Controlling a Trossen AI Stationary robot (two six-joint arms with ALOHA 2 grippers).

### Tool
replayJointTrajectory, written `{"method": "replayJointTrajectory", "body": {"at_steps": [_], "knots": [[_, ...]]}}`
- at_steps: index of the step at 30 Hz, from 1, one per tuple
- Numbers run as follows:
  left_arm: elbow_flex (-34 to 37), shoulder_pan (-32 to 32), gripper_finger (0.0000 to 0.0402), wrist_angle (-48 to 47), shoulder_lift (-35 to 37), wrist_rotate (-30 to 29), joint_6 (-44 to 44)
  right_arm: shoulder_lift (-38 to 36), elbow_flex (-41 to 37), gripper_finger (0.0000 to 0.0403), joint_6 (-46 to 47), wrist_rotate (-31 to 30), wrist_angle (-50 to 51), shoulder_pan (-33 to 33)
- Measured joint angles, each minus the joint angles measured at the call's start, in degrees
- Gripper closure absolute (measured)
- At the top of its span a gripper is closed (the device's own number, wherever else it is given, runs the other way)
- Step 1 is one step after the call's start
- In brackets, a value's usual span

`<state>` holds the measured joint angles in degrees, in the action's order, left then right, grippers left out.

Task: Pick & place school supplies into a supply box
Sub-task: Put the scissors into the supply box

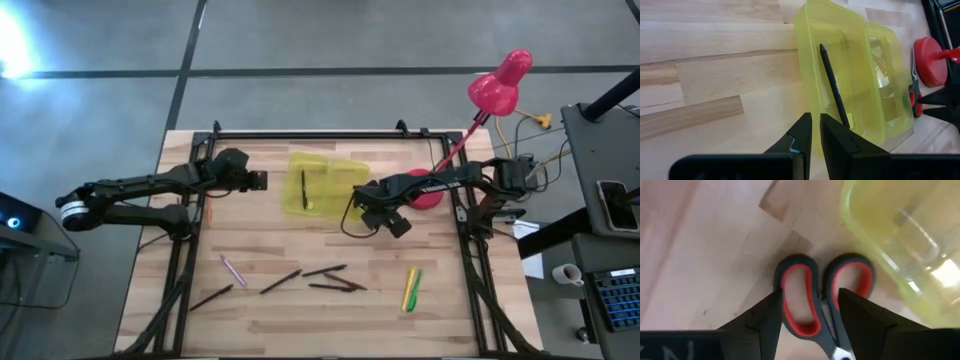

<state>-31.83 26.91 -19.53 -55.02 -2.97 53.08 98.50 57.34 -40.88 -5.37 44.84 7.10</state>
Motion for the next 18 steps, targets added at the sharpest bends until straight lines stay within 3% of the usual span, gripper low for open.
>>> {"method": "replayJointTrajectory", "body": {"at_steps": [18], "knots": [[0.0,0.0,0.0379,0.0,0.0,0.0,1.8,0.3,0.3,0.0238,0.3,0.7,-2.4,1.8]]}}
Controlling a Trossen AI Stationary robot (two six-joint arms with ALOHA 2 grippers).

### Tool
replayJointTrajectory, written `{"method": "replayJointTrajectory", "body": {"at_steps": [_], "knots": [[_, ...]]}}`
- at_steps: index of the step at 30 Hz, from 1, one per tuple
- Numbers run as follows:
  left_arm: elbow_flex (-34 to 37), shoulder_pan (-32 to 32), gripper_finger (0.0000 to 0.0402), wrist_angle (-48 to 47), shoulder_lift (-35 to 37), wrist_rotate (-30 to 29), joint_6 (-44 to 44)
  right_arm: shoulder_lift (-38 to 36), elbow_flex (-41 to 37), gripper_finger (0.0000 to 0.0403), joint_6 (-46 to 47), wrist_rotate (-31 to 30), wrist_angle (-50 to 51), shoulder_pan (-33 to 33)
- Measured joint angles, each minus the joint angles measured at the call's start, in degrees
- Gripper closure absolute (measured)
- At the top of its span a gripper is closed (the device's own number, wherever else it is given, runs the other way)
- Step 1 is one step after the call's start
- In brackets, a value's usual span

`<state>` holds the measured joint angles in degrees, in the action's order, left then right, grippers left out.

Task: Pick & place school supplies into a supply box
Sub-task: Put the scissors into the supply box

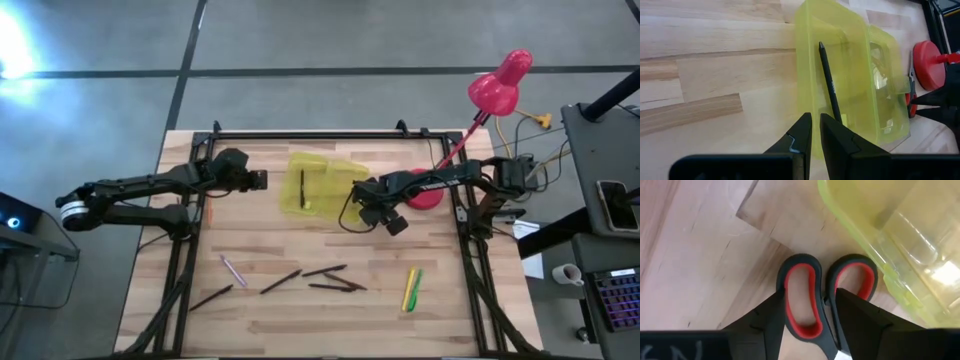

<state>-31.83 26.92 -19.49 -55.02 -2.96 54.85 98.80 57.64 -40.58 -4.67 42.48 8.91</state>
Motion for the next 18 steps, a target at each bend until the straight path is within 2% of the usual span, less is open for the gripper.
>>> {"method": "replayJointTrajectory", "body": {"at_steps": [7,18], "knots": [[0.0,0.0,0.0379,0.0,0.0,0.0,0.1,-0.5,1.5,0.0227,-0.1,0.1,2.1,0.1],[0.0,0.0,0.0379,0.0,0.0,0.0,0.0,-0.4,-2.3,0.0231,-0.5,0.7,-4.5,1.9]]}}
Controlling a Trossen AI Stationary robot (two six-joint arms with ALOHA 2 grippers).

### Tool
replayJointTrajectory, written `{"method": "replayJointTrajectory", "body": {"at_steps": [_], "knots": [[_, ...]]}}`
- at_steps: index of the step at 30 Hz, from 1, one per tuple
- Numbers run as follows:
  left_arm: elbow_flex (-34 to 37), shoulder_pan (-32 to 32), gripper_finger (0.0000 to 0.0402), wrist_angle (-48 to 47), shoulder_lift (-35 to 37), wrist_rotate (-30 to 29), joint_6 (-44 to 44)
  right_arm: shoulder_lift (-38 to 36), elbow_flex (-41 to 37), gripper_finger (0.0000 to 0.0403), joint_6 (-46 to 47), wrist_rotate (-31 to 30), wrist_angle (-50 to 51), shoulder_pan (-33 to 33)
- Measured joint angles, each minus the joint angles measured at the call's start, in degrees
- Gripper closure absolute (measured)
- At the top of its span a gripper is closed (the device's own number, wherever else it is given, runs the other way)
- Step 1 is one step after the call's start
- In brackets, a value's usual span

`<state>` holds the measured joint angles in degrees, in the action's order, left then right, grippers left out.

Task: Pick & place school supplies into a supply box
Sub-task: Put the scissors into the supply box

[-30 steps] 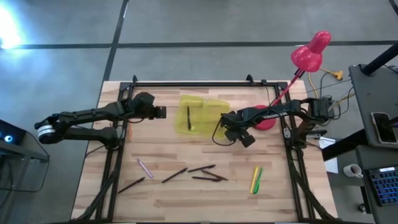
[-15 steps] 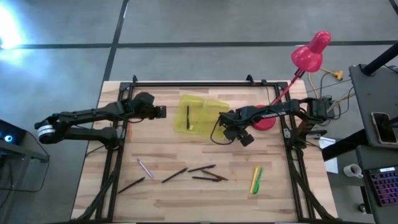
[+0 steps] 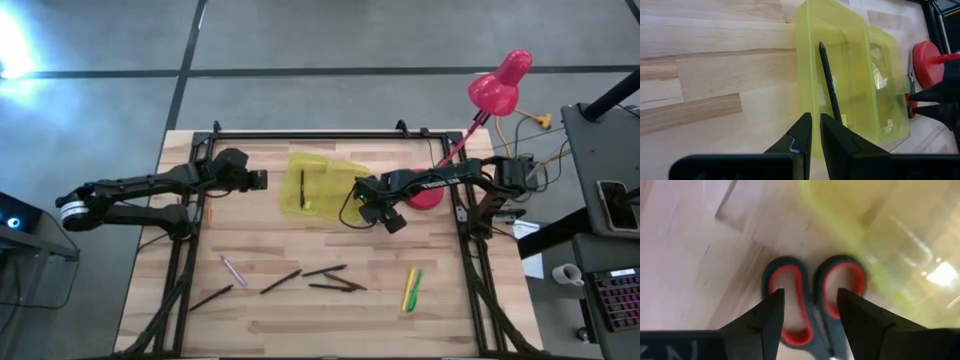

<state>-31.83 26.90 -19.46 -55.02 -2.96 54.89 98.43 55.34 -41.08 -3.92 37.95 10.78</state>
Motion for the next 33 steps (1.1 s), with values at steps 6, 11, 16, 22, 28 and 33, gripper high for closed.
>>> {"method": "replayJointTrajectory", "body": {"at_steps": [6,11,16,22,28,33], "knots": [[0.0,0.0,0.0379,0.0,0.0,0.0,0.3,-0.3,-3.6,0.0243,0.9,0.1,-1.5,0.2],[0.0,0.0,0.0379,0.0,0.0,0.0,0.3,-0.3,-4.7,0.0259,5.9,0.0,-3.3,0.2],[0.0,0.0,0.0379,0.0,0.0,0.0,0.3,-0.3,-5.5,0.029,13.6,0.0,-4.7,0.4],[0.0,0.0,0.0379,0.0,0.0,0.0,0.3,-0.4,-7.1,0.0337,21.0,-0.5,-6.4,0.3],[0.0,0.0,0.0379,0.0,0.0,0.0,0.3,-1.8,-6.3,0.0351,23.5,-0.8,-4.5,-0.9],[0.0,0.0,0.0379,0.0,0.0,0.0,0.3,-4.5,-4.2,0.0367,26.8,0.2,-1.0,-1.5]]}}
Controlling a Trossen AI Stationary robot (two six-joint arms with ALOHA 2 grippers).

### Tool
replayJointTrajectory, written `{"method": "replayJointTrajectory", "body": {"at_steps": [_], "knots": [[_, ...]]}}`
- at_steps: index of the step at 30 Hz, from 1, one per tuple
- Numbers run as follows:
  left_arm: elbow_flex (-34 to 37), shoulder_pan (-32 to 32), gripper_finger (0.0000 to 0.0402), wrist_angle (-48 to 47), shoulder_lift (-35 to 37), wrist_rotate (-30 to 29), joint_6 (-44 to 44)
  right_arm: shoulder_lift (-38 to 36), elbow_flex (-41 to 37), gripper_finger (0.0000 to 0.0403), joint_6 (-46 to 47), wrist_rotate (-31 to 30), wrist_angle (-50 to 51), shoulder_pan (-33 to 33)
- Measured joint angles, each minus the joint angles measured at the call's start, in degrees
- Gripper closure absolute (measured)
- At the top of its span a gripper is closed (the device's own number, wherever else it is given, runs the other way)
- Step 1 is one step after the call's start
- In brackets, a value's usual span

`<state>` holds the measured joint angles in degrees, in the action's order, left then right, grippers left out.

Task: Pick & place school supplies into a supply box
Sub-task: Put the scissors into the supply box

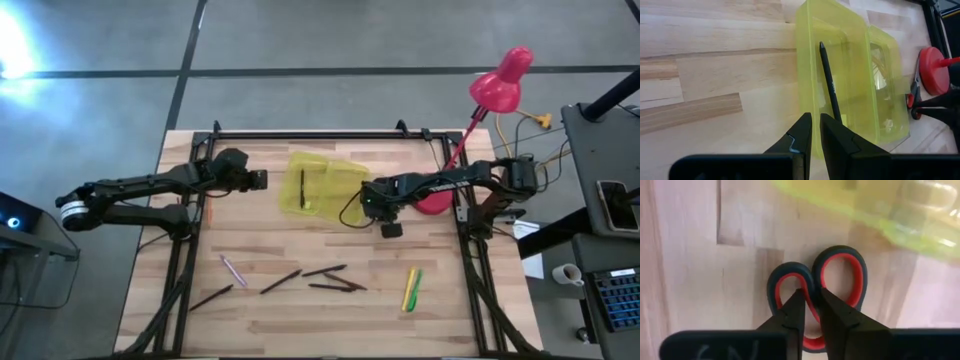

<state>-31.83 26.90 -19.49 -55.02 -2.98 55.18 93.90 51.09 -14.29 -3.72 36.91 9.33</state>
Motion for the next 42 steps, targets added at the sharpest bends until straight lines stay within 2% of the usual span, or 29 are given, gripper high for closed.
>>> {"method": "replayJointTrajectory", "body": {"at_steps": [5,12,19,21,25,27,33,38,42], "knots": [[0.0,0.0,0.0379,0.0,0.0,0.0,0.0,-4.5,1.8,0.0391,-1.6,-0.3,-0.9,-0.1],[0.0,0.0,0.0379,-0.1,0.0,0.0,0.0,-8.3,3.9,0.0397,-4.0,-3.2,-0.6,-0.2],[0.0,0.0,0.0379,-0.1,0.0,0.0,0.0,-7.6,9.1,0.0396,-9.6,-3.6,3.6,0.3],[0.0,0.0,0.0379,-0.1,0.0,0.0,0.0,-5.9,9.4,0.0395,-4.9,-3.4,6.8,1.1],[0.0,0.0,0.0379,-0.2,0.0,0.0,0.0,-3.0,8.2,0.0379,13.1,1.4,11.2,3.4],[0.0,0.0,0.0379,-0.2,0.0,0.0,0.0,-2.3,6.2,0.0357,20.7,3.7,11.3,4.0],[0.0,0.0,0.0379,-0.1,0.0,0.0,-0.4,-1.9,0.6,0.0266,40.9,4.8,9.9,3.8],[0.0,0.0,0.0379,-0.1,0.0,0.0,-1.4,-1.0,-2.5,0.0219,50.3,5.4,2.7,4.1],[0.0,0.0,0.0379,0.0,0.0,0.0,-2.1,2.6,-2.8,0.0228,52.1,5.8,1.2,4.4]]}}
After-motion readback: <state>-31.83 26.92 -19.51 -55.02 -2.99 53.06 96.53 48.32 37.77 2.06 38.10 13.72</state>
